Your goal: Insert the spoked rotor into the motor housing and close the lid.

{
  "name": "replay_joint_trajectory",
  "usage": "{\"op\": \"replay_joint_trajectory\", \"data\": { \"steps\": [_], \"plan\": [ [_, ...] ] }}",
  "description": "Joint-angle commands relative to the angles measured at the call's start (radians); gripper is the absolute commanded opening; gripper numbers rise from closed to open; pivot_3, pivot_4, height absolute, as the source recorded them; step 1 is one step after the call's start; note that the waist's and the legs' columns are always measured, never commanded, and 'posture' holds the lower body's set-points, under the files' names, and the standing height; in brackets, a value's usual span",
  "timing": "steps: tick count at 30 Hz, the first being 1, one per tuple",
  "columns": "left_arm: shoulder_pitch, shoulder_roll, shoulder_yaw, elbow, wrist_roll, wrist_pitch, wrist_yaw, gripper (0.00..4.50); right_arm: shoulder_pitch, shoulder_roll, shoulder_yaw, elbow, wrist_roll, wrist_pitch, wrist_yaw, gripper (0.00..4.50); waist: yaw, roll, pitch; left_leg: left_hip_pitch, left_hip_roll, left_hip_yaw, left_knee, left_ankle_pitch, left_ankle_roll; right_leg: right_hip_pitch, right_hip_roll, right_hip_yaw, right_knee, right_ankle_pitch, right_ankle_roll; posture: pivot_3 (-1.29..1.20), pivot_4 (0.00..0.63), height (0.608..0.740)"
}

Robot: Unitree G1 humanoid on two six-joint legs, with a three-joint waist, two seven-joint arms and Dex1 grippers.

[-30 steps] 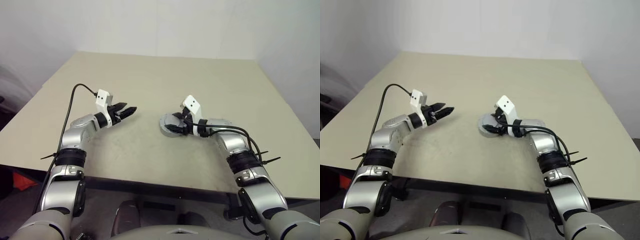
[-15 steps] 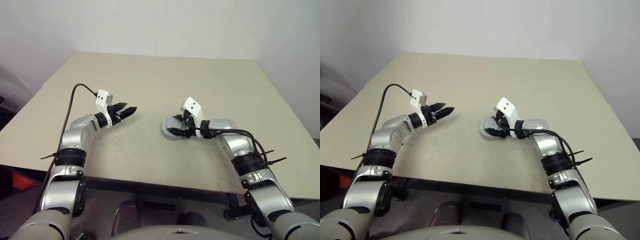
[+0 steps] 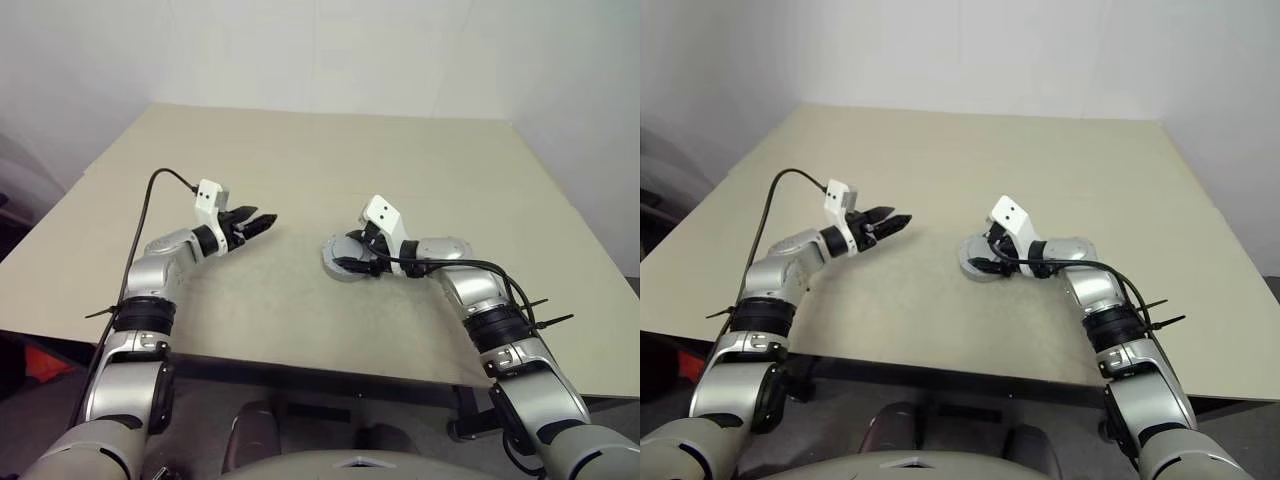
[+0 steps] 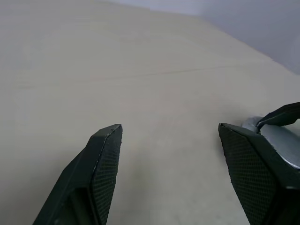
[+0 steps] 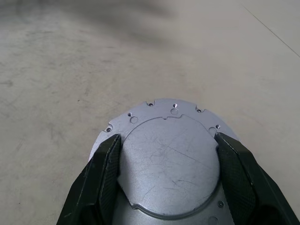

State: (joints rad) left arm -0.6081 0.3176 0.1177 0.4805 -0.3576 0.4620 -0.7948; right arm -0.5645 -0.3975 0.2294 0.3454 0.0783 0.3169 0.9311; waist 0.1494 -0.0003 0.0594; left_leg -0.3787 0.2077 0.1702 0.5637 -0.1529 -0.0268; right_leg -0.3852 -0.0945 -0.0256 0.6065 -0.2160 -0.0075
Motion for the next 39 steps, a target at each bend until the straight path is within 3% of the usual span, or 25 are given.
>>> {"op": "replay_joint_trajectory", "data": {
  "steps": [1, 4, 9, 14, 25, 29, 39],
  "plan": [
    [-0.031, -0.070, -0.014, -0.094, -0.055, 0.143, 0.068, 3.47, 0.036, 0.000, 0.042, 0.055, -0.031, 0.039, 0.008, 3.05, -0.001, 0.000, 0.000, 0.000, 0.000, 0.000, 0.000, 0.000, 0.000, 0.000, 0.000, 0.000, 0.000, 0.000, 0.000, 0.00, 0.000, 0.740],
    [-0.044, -0.158, -0.008, -0.152, -0.114, 0.251, 0.115, 3.47, 0.034, 0.004, 0.043, 0.059, -0.035, 0.034, 0.000, 3.05, -0.003, 0.000, 0.000, 0.001, 0.000, 0.000, 0.001, 0.000, 0.000, 0.001, 0.000, 0.000, 0.000, 0.000, 0.000, 0.00, 0.000, 0.740],
    [-0.076, -0.223, -0.027, -0.141, -0.121, 0.266, 0.130, 3.47, 0.036, 0.007, 0.042, 0.061, -0.039, 0.027, -0.011, 3.05, -0.009, 0.000, 0.000, 0.002, 0.000, 0.000, 0.000, 0.000, 0.000, 0.001, 0.000, 0.000, 0.000, 0.000, 0.000, 0.00, 0.000, 0.740],
    [-0.122, -0.224, -0.048, -0.087, -0.132, 0.313, 0.089, 4.48, 0.039, 0.007, 0.036, 0.059, -0.040, 0.023, -0.025, 3.05, -0.011, 0.000, -0.001, 0.002, 0.000, 0.000, 0.000, 0.000, 0.000, 0.001, 0.000, 0.000, 0.000, 0.000, 0.000, 0.00, 0.000, 0.740],
    [-0.145, -0.241, -0.093, 0.005, -0.065, 0.293, 0.124, 4.48, 0.046, 0.009, 0.029, 0.050, -0.037, 0.020, -0.049, 3.05, -0.013, 0.001, -0.001, 0.003, 0.000, 0.000, 0.000, 0.000, 0.000, 0.003, 0.000, 0.000, -0.001, 0.000, 0.000, 0.00, 0.000, 0.740],
    [-0.158, -0.255, -0.056, 0.017, -0.094, 0.296, 0.117, 3.55, 0.048, 0.010, 0.029, 0.054, -0.038, 0.018, -0.054, 3.05, -0.014, 0.001, -0.001, 0.003, 0.000, 0.000, 0.000, 0.000, 0.000, 0.003, 0.000, 0.000, 0.000, 0.000, 0.000, 0.00, 0.000, 0.740],
    [-0.182, -0.280, -0.065, 0.028, -0.110, 0.331, 0.085, 0.16, 0.041, 0.014, 0.028, 0.063, -0.041, 0.013, -0.065, 3.05, -0.016, 0.001, -0.001, 0.004, 0.000, 0.000, 0.000, 0.000, 0.000, 0.003, 0.000, 0.001, -0.001, 0.000, 0.000, 0.00, 0.000, 0.740]
  ]
}}
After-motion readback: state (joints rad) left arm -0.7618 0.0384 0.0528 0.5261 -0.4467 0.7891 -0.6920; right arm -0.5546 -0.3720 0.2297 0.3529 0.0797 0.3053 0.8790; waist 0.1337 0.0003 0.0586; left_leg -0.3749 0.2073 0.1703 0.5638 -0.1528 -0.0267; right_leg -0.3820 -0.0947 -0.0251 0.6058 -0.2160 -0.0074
